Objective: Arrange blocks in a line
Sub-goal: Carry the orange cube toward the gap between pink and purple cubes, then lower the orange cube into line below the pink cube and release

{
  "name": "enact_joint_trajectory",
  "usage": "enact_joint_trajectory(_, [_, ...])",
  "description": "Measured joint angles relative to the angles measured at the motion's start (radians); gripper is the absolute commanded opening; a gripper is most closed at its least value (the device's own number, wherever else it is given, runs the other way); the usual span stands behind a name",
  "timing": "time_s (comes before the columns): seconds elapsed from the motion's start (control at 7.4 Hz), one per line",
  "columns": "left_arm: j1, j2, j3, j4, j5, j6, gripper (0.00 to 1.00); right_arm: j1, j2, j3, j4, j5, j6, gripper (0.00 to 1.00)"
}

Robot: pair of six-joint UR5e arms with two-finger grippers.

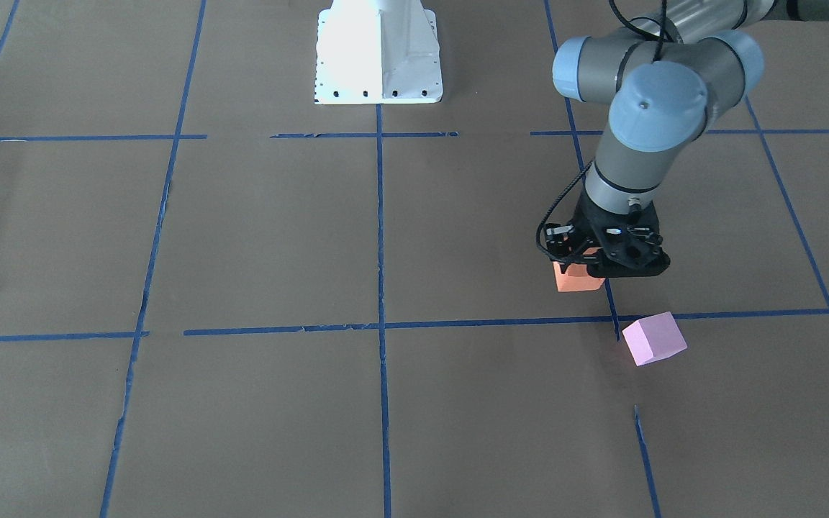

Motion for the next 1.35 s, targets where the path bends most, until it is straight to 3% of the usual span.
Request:
enact_joint_trajectory(0.41, [-0.02,0.119,-0.018,-0.112,-0.029,-0.002,0.0,0.0,0.0,0.0,0.0,-0.001,0.0,1.0])
enact_joint_trajectory(1.35, [-0.01,0.183,0.092,-0.319,-0.031,-0.084,0.0,0.0,0.0,0.0,0.0,0.0,0.0,1.0])
